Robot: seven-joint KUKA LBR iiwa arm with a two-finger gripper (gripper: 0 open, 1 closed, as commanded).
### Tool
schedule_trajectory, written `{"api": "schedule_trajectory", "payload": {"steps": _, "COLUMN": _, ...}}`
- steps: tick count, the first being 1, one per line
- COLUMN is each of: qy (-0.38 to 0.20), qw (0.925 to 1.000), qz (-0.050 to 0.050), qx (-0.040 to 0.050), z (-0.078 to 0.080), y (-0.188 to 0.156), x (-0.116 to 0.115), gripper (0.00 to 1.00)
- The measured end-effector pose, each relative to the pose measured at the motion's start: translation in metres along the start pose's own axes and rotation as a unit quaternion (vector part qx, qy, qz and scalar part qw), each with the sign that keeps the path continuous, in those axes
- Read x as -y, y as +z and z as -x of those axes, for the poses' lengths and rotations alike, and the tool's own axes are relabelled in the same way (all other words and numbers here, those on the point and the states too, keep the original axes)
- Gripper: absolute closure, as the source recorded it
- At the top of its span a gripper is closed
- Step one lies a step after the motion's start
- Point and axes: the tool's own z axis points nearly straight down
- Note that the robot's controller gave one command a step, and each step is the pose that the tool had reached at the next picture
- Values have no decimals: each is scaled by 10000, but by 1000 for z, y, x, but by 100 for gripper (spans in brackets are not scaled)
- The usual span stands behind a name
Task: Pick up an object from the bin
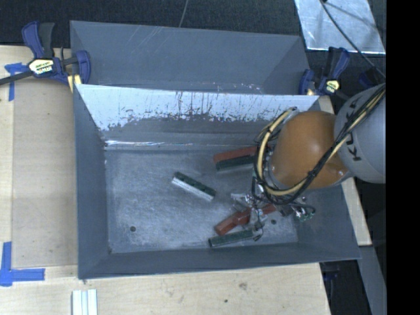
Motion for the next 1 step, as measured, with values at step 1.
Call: {"api": "schedule_trajectory", "payload": {"steps": 1, "qy": -44, "qw": 10000, "qz": -1, "qx": 0, "z": 32, "y": -155, "x": -38, "gripper": 100}}
